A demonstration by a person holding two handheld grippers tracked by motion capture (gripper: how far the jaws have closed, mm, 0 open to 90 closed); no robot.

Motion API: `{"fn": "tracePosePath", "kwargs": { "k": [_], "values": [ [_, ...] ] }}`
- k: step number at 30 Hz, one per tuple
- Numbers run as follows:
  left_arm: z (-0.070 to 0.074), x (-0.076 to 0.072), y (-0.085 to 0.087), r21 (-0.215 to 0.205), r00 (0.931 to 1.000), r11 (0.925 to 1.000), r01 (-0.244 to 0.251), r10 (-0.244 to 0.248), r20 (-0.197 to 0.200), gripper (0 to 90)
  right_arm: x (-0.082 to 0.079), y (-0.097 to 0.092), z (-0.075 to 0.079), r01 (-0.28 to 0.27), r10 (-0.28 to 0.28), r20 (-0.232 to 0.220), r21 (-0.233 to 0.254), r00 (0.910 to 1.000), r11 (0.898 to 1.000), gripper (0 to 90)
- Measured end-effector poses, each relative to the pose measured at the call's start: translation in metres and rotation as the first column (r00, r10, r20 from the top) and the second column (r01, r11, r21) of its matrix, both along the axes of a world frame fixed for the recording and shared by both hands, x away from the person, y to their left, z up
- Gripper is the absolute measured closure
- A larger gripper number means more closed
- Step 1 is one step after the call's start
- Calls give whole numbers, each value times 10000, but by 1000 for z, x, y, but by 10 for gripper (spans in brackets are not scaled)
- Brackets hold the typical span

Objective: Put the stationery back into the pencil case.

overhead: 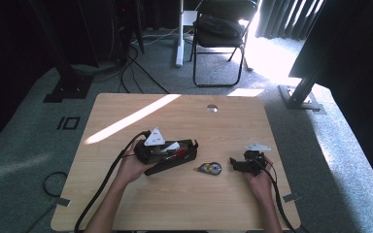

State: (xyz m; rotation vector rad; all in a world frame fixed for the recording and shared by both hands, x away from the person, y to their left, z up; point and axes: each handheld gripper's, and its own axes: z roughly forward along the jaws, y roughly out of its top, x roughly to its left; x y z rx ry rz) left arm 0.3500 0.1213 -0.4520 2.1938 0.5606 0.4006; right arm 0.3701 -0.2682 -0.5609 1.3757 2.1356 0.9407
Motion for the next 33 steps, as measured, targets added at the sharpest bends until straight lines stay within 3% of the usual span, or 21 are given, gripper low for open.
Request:
{"fn": "tracePosePath", "kwargs": {
  "k": [33],
  "values": [
    [-6, 9, 0, 15, 9999, 9999, -100, 100, -54, 708, 0, 0, 0, 2, -2, 2, 7, 10000, 10000, 138]
  ]
}}
